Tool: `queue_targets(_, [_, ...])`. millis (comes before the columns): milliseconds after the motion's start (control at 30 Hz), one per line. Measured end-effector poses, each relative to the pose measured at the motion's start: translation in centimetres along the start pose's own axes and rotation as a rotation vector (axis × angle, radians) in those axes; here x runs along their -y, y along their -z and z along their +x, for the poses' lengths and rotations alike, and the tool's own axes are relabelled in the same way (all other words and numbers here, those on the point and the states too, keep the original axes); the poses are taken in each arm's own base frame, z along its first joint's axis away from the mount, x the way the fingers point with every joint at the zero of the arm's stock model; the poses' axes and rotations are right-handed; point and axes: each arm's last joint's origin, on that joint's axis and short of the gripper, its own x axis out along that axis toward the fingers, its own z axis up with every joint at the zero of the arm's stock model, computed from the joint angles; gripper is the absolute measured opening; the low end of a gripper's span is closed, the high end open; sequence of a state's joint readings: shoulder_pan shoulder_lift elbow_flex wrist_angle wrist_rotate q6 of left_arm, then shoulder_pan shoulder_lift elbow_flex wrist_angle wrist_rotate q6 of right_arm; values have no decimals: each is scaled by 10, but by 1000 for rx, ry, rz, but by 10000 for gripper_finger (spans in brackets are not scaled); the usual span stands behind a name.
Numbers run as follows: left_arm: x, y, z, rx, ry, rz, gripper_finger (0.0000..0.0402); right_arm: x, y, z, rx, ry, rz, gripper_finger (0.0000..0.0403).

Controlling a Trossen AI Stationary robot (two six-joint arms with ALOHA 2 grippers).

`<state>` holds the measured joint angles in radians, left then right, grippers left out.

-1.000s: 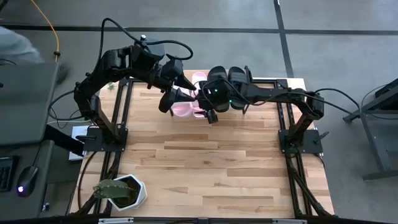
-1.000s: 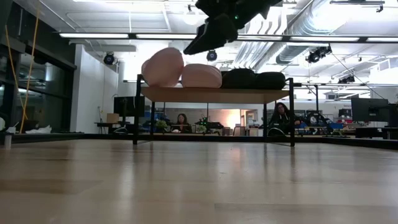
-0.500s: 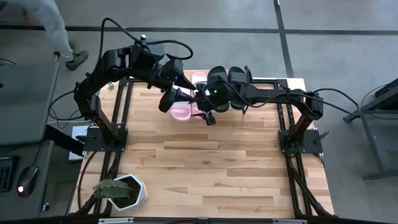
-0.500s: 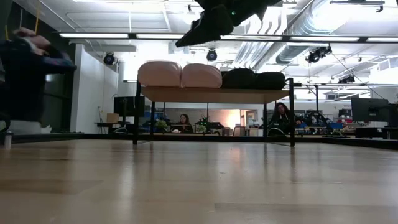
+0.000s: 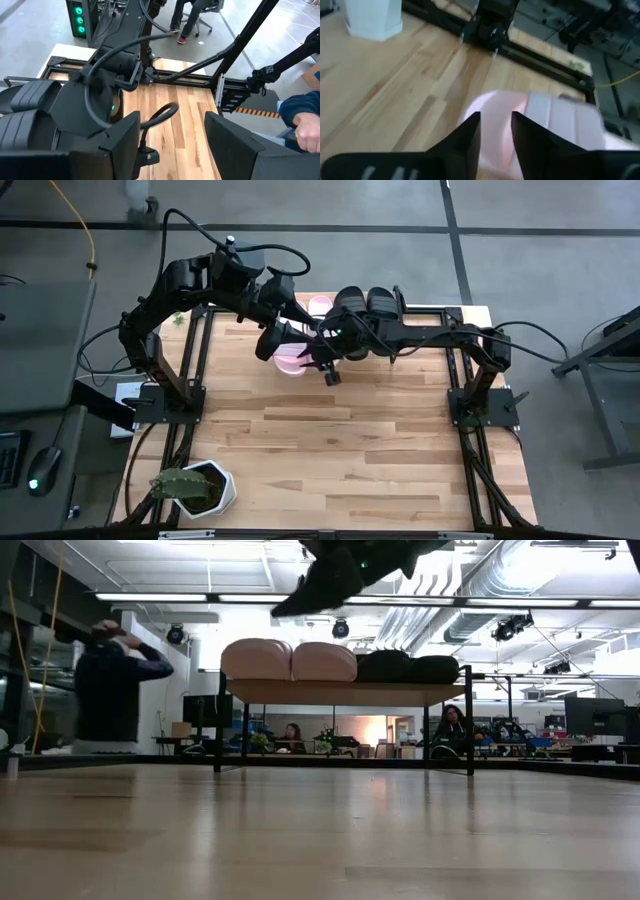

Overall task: Pick and place slides into the shelf
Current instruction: Put the pink slide on the shelf aligned with the other pink slide

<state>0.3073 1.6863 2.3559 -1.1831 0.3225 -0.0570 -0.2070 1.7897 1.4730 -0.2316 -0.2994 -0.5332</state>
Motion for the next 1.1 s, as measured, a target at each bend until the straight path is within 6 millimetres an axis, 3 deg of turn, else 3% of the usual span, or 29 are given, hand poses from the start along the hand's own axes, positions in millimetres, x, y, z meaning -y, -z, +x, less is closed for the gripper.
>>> queue_targets(300, [0, 0, 0, -1, 0, 4, 211, 0, -4, -1, 45, -34, 29, 7])
queue_targets(1100, [0, 0, 0, 0, 0, 4, 211, 2, 1, -1, -42, 52, 67, 0])
